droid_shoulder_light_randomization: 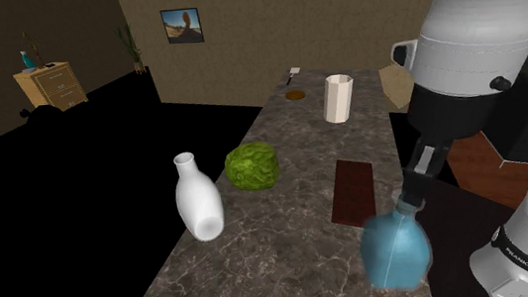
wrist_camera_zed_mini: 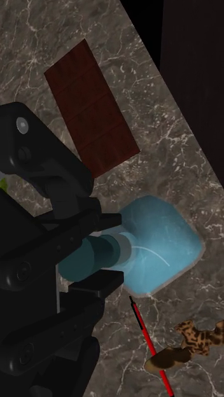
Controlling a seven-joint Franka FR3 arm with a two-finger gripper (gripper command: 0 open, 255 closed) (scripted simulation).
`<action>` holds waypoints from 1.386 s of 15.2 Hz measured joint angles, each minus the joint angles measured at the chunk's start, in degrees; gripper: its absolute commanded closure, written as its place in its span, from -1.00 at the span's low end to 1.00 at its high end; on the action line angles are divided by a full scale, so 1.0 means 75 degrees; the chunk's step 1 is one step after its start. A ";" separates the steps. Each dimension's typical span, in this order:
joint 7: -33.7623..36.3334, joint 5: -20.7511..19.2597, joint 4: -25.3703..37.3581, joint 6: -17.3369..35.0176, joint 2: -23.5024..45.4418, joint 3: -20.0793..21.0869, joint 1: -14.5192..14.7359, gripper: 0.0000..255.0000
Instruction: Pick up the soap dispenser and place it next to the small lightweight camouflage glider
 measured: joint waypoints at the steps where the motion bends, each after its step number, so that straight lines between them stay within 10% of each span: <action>1: -0.0008 0.0025 -0.0087 0.0083 -0.0005 0.0025 0.0009 1.00; 21: -0.0053 0.0552 -0.1416 0.1555 0.0136 0.0616 0.0189 1.00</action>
